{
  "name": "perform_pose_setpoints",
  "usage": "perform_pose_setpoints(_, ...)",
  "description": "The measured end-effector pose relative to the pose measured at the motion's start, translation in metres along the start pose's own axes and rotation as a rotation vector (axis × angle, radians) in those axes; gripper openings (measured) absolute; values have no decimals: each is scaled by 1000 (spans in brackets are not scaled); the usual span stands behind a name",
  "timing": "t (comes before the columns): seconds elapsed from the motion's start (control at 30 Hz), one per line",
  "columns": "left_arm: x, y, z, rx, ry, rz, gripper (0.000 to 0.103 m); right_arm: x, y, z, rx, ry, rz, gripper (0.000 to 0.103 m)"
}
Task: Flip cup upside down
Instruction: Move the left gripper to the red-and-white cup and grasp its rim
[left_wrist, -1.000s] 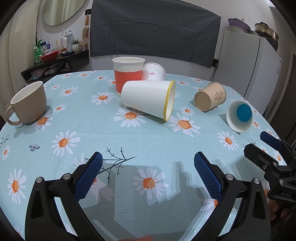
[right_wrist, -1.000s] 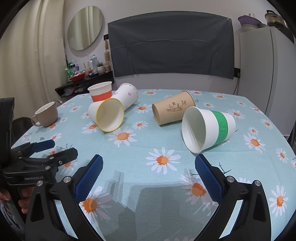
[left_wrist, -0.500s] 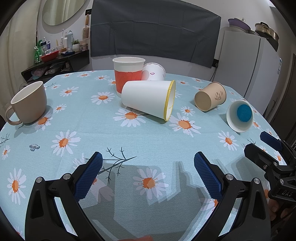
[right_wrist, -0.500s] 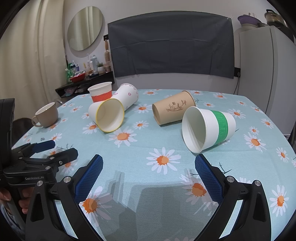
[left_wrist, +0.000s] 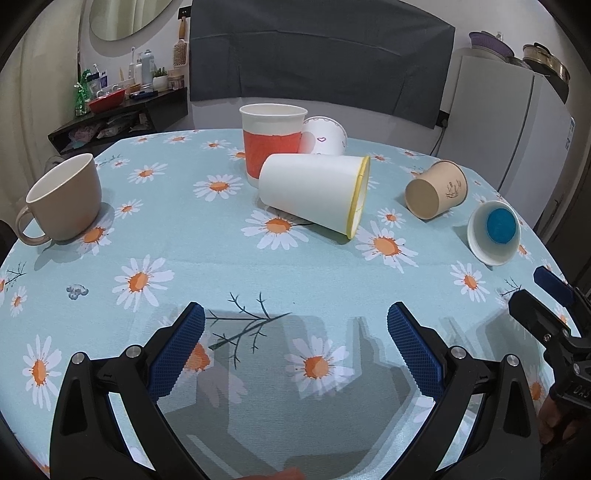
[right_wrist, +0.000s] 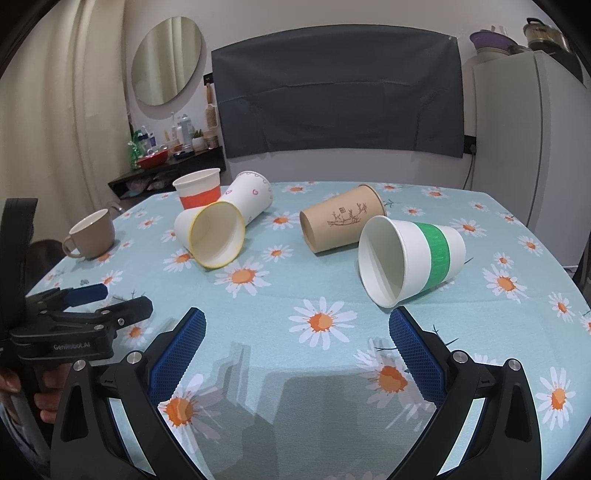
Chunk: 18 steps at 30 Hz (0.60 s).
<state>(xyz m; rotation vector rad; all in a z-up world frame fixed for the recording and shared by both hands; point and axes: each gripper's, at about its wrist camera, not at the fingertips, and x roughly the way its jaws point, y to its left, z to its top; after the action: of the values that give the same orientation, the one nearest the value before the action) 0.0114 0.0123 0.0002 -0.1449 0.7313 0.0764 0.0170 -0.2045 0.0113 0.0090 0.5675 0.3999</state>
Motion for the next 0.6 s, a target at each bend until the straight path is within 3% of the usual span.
perform_pose_setpoints(0.23, -15, 19, 47, -19, -13, -4, 97, 5, -10, 17, 41, 45, 39, 95)
perform_pose_setpoints(0.37, -17, 39, 86, -73, 27, -45, 97, -2, -7, 33, 0, 10, 5, 95)
perform_pose_setpoints(0.6, 6, 64, 149, -112, 80, -6, 97, -1, -2, 62, -71, -24, -49, 95)
